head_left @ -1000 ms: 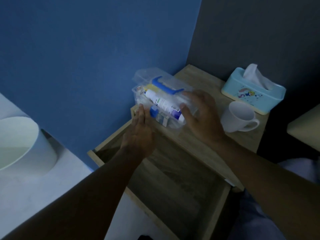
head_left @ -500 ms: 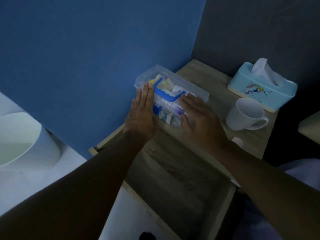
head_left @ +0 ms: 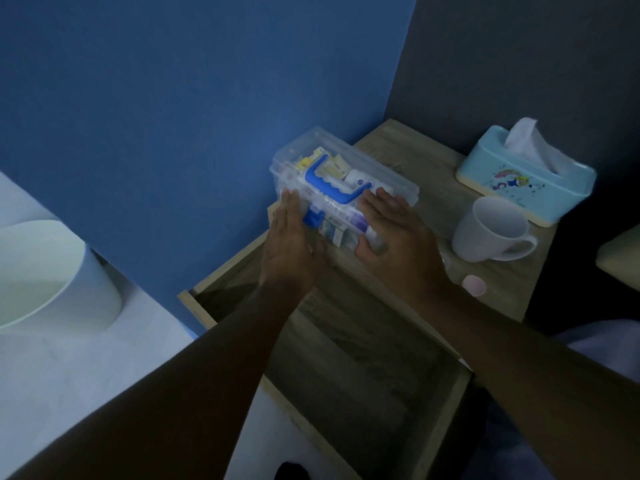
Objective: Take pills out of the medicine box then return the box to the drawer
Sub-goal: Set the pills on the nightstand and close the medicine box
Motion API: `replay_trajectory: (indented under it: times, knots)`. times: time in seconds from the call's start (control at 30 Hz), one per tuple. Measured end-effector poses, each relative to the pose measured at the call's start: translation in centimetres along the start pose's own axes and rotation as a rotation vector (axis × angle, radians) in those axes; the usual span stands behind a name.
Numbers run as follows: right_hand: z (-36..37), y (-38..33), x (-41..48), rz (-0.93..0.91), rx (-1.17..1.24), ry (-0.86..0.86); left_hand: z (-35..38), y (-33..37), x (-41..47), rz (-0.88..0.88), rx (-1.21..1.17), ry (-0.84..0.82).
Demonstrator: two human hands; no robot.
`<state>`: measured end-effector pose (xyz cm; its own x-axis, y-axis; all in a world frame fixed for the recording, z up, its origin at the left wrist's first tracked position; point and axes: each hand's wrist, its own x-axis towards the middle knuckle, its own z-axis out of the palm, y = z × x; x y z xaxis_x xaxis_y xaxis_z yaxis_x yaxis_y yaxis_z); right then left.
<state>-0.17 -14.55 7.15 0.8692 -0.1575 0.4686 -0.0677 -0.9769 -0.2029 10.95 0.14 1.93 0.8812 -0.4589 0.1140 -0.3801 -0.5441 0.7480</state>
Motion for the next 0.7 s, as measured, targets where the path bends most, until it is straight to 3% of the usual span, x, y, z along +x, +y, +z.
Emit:
replay_trajectory:
  times: [0.13, 0.3, 0.57, 0.7]
  knots:
    - [0.2, 0.2, 0.0, -0.006, 0.004, 0.011, 0.3, 0.8, 0.8, -0.136, 0.06, 0.102]
    - [0.2, 0.1, 0.1, 0.008, 0.011, 0.018, -0.6, 0.6, 0.4, -0.002, 0.161, 0.221]
    - [0.2, 0.2, 0.1, 0.005, 0.016, 0.015, -0.2, 2.3, 0.7, -0.038, -0.122, 0.3]
    - [0.1, 0.2, 0.1, 0.001, 0.029, 0.012, 0.0, 3.1, 0.3, -0.081, -0.162, 0.252]
